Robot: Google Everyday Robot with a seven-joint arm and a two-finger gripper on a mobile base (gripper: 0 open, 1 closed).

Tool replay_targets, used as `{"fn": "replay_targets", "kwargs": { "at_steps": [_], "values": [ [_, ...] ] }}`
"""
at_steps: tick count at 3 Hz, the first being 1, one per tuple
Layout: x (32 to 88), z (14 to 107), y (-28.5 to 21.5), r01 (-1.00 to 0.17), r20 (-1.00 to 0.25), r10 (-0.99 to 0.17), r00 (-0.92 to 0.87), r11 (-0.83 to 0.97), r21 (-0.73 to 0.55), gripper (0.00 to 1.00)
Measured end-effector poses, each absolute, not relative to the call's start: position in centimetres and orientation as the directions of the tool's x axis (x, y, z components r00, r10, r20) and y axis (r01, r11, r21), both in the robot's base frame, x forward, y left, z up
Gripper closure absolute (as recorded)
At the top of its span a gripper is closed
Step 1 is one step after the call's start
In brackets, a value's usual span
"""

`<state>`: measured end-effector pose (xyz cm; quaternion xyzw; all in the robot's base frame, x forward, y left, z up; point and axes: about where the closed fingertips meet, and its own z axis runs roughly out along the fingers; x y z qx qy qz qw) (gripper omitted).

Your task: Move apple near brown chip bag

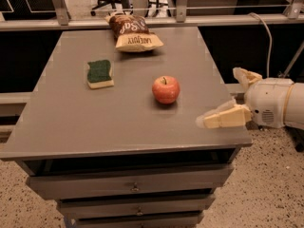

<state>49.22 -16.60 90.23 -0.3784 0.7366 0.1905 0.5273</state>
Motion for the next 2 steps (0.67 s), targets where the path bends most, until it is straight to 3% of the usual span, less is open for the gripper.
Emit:
{"fn": "replay_targets", "kwargs": {
  "at_steps": [2],
  "values": [
    [53.7,88.9,-13.6,-0.823,-0.944,-0.33,-0.023,0.543,-0.17,0.0]
  ]
}}
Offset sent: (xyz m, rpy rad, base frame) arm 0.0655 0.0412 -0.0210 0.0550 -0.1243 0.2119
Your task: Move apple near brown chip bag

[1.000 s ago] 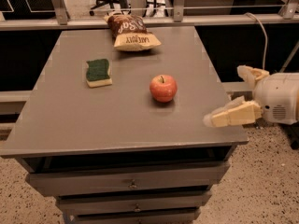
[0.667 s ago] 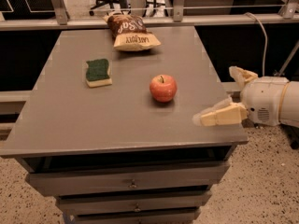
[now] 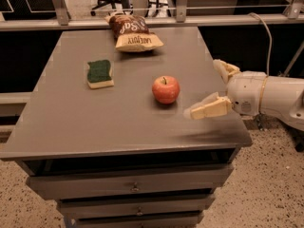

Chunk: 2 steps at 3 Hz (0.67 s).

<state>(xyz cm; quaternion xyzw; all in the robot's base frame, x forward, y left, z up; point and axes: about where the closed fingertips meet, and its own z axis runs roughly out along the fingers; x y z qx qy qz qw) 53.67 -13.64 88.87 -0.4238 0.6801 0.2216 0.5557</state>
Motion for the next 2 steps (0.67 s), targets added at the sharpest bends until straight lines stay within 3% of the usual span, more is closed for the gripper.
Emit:
{"fn": "replay_targets", "kwargs": {
  "at_steps": [2],
  "values": [
    [56.2,86.3,-8.8,-0.879,-0.931,-0.359,-0.063,0.462,-0.119,0.0]
  ]
}}
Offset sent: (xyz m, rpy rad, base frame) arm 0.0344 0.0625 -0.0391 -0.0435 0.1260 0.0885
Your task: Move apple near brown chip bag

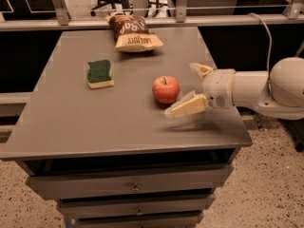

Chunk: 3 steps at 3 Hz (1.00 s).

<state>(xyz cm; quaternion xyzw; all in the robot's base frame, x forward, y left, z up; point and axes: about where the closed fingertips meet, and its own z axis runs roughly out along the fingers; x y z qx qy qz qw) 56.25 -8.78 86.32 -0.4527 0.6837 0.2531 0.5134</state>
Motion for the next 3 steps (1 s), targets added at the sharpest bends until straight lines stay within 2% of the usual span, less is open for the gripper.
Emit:
{"fn": "replay_targets", "kwargs": {
  "at_steps": [1,2,3],
  "values": [
    [56.9,85.7,-7.6,-0.882,-0.926,-0.365,-0.095,0.462,-0.092,0.0],
    [57.1,85.4,-6.7,-0.89,-0.923,-0.368,-0.11,0.45,-0.073,0.16],
    [57.0,85.3,-5.7,-0.906,-0.922,-0.373,-0.107,0.418,-0.064,0.47]
  ]
}}
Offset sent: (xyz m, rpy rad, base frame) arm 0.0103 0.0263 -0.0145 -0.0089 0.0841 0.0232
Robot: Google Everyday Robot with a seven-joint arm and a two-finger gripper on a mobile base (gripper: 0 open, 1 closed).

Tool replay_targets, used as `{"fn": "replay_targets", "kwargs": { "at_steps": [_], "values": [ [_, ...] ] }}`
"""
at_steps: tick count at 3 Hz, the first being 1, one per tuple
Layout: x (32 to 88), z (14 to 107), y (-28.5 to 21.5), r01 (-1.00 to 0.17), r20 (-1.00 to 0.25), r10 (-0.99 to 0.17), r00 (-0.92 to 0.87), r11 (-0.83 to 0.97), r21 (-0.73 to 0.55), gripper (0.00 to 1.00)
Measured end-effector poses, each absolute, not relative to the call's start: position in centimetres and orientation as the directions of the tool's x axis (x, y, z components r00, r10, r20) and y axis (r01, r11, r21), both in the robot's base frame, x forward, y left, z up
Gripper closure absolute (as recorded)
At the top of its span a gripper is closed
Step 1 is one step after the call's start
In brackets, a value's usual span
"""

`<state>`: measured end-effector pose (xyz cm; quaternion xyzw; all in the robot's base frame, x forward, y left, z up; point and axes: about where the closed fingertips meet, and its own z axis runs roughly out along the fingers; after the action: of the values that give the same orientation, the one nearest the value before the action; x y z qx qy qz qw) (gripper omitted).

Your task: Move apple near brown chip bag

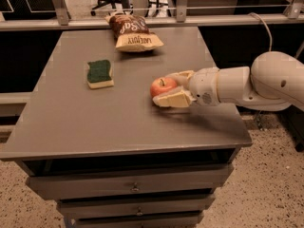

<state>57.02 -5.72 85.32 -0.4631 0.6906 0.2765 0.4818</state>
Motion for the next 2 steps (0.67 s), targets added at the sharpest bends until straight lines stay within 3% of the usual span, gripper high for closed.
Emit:
{"fn": "replay_targets", "kwargs": {
  "at_steps": [1,2],
  "values": [
    [57.1,85.5,-5.2,-0.912,-0.923,-0.373,-0.097,0.404,-0.067,0.79],
    [58.7,88.1,-7.9,-0.82,-0.949,-0.298,-0.097,0.565,-0.093,1.0]
  ]
}}
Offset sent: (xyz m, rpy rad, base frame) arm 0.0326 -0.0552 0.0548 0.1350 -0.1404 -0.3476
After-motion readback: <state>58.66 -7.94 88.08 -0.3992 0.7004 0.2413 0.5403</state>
